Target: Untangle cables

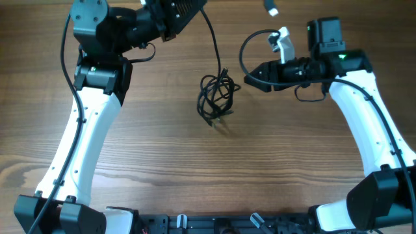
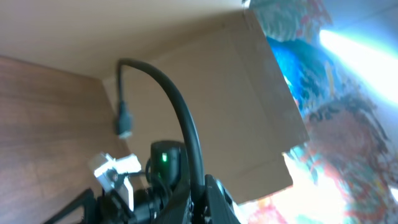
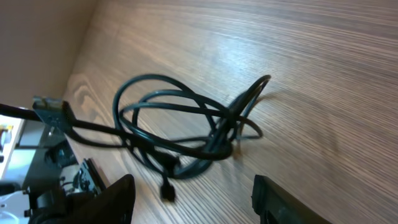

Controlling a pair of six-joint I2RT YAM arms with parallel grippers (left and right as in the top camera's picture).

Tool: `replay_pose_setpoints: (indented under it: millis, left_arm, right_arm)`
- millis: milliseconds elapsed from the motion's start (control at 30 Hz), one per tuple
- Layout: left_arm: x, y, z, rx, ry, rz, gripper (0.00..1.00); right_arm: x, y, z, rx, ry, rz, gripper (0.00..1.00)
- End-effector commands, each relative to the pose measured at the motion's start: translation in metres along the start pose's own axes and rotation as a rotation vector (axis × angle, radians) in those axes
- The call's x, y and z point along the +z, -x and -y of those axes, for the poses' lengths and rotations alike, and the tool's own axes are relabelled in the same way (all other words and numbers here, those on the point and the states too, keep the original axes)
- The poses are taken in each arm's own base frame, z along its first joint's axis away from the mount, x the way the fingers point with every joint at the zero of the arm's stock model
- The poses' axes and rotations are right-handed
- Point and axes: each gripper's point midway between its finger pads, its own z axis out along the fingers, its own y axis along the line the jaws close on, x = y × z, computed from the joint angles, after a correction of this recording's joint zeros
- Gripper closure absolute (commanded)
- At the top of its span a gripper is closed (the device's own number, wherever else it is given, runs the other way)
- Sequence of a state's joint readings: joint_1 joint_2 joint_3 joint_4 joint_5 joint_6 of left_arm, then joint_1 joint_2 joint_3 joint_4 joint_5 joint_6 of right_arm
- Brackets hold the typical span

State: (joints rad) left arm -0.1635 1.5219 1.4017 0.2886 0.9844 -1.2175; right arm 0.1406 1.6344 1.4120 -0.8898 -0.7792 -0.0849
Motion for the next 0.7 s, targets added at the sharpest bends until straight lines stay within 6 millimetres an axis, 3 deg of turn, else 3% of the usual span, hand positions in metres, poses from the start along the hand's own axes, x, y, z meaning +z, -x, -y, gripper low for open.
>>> replay_pose_setpoints:
  millis: [0,100,233,500,667]
  left_arm:
    - [-0.002,0.021,0.002,0.023,0.025,0.124,0.96]
    - [-0.005,0.029,-0.016,-0.039,0.096,0.187,0.96]
    - [-0.014,0.035,-0.059,-0.170,0.258,0.275,0.96]
    - [-0.023,0.038,-0.085,-0.203,0.372,0.347,0.96]
    - [-0.005,0.005,-0.121,-0.120,0.548,0.286,0.96]
  right_arm:
    - [0.010,0.005,-0.007,0.018,-0.021,-0.007,0.39]
    - [0.014,0.003,0.002,0.080,-0.103,-0.016,0.40]
    - [0.014,0.002,0.015,0.147,-0.195,-0.010,0.41]
    - [0.017,-0.001,0.019,0.142,-0.205,-0.016,0.41]
    - [0.017,-0.001,0.020,0.146,-0.206,-0.015,0.41]
